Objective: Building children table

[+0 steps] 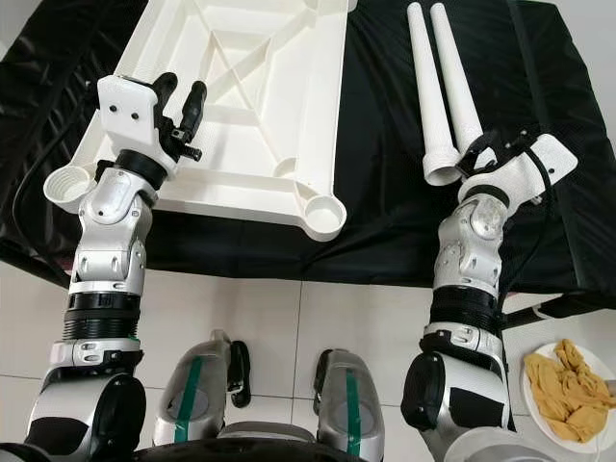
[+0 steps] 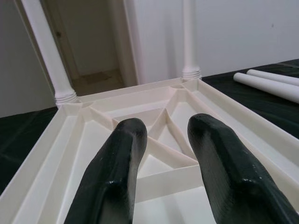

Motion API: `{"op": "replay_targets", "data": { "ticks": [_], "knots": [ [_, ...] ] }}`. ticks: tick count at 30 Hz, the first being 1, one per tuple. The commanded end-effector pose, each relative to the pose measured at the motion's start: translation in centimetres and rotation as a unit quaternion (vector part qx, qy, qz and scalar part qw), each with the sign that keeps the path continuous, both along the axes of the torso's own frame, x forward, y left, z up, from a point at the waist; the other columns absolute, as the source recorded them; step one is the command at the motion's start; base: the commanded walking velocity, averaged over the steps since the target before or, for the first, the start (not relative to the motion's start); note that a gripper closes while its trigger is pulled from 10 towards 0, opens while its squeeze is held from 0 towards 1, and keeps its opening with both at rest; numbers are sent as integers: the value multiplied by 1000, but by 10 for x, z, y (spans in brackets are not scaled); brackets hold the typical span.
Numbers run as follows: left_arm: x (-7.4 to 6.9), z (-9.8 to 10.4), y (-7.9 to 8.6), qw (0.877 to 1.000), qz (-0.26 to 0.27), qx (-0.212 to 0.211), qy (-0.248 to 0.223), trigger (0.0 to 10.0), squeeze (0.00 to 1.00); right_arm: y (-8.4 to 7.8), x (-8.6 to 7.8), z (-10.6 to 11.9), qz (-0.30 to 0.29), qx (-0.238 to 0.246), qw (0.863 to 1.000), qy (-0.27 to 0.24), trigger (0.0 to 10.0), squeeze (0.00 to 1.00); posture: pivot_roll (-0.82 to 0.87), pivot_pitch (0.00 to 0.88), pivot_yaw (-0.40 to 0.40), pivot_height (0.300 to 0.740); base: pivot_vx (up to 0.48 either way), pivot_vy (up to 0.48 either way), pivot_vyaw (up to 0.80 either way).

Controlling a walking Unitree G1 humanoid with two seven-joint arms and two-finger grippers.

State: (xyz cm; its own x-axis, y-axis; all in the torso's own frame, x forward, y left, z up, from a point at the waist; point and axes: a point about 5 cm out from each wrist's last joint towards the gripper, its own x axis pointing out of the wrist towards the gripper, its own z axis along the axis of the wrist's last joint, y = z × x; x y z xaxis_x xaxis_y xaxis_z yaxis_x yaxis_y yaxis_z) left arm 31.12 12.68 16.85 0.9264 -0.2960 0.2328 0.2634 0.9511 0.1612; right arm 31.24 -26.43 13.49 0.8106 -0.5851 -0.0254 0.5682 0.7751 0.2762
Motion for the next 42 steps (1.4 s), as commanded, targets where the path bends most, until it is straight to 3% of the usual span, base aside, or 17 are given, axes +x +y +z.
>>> {"op": "replay_targets", "data": {
  "ticks": [1,12,17,26,34,42],
  "knots": [
    [0,2,2,1000,24,-3,-1,10000,0,3,2,-4,8,25,1000,8,10000,0,34,0,34,740,0,0,0],
    [0,4,0,1000,25,1,2,10000,0,2,15,2,9,74,997,9,10000,0,42,0,31,740,0,0,0],
    [0,5,2,1000,30,2,3,10000,0,6,14,2,26,56,998,3,10000,0,48,0,27,740,0,0,0],
    [1,6,3,999,34,4,2,10000,0,28,-6,10,86,25,990,-113,10000,0,46,0,25,740,0,0,0],
    [3,7,1,999,32,5,2,10000,0,42,-18,1,89,42,987,-127,10000,0,39,0,32,740,0,0,0],
    [2,7,3,999,35,9,3,10000,0,54,-36,-14,100,89,981,-142,10000,0,40,0,31,740,0,0,0]
  ]
}}
